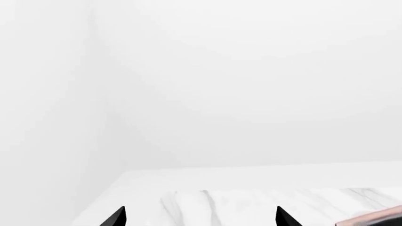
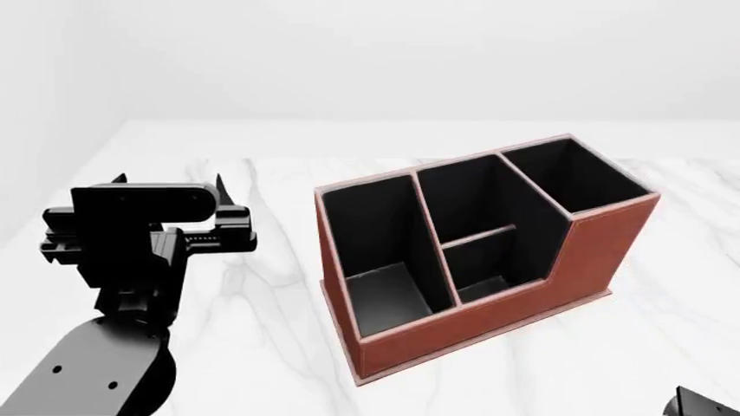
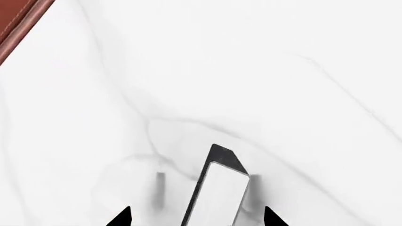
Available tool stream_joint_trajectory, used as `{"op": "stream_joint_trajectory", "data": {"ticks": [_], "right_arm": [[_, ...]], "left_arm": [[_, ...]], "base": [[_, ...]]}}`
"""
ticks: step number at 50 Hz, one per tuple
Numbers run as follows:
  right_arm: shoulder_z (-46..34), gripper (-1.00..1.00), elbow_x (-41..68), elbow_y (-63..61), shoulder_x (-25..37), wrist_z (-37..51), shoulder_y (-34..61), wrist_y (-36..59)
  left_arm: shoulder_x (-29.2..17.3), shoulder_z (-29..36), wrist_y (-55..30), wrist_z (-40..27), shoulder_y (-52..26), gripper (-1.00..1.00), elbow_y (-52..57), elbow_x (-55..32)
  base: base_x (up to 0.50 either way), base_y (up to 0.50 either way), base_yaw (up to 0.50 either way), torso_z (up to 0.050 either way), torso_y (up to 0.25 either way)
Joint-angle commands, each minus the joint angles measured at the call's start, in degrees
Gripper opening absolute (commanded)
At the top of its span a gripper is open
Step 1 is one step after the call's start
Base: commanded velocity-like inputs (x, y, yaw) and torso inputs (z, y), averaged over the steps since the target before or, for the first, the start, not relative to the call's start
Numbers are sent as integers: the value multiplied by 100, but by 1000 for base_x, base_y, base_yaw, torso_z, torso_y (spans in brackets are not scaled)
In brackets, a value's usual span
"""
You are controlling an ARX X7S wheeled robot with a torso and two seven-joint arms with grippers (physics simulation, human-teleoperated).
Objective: Pick up the book and place it in the left compartment of the caddy.
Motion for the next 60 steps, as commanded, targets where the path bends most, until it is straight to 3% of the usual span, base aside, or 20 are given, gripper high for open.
{"op": "stream_joint_trajectory", "data": {"ticks": [1, 5, 6, 18, 22, 24, 25, 28, 33, 43, 49, 60], "right_arm": [[-184, 100, -76, 401, -489, -362, -372, -251], [-219, 100, -84, 516, -676, -469, -515, -381], [-230, -100, -115, 531, -717, -471, -530, -370], [-150, -100, -461, 474, -696, -205, -277, -123], [-61, -100, -1747, 381, -712, 570, 532, 1042], [113, -100, -2338, 46, -776, 869, 1514, 2552], [245, -100, -1998, -69, -855, 604, 2159, 3411], [379, -100, -1623, 76, -948, 420, 2724, 4283], [634, -100, -802, 282, -1228, 181, 3514, 5101], [1165, -100, 511, 659, -1681, -212, 4628, 5803], [1564, -100, 1208, 1221, -2156, -567, 5102, 5755], [1944, -100, 1712, 2079, -2835, -936, 5527, 5806]], "left_arm": [[-10, 20, 37, -21, 41, 100, -2, -13], [-13, 33, 37, -29, 50, 100, 6, -20], [-17, 43, 32, -33, 47, 100, 12, -18], [-39, 37, 4, -59, 56, 100, 68, -50], [-49, 26, -12, -68, 51, 100, 77, -61], [-49, 26, -2, -72, 58, 100, 72, -63], [-48, 31, 14, -73, 66, 100, 64, -61], [-46, 35, 40, -74, 74, 100, 44, -64], [-61, -2, 15, -86, 71, 100, 62, -85], [-75, 14, 46, -111, 88, 100, 40, -83], [-94, 44, -6, -123, 25, 100, 44, -90], [-104, 85, -4, -132, -19, 100, 5, -102]], "base": [[0, 0, 0, 0, 0], [0, 0, 0, 0, 0], [0, 0, 0, 0, 0], [0, 0, 0, 0, 0], [0, 0, 0, 0, 0], [0, 0, 0, 0, 0], [0, 0, 0, 0, 0], [0, 0, 0, 0, 0], [0, 0, 0, 0, 0], [0, 0, 0, 0, 0], [0, 0, 0, 0, 0], [0, 0, 0, 0, 1]]}}
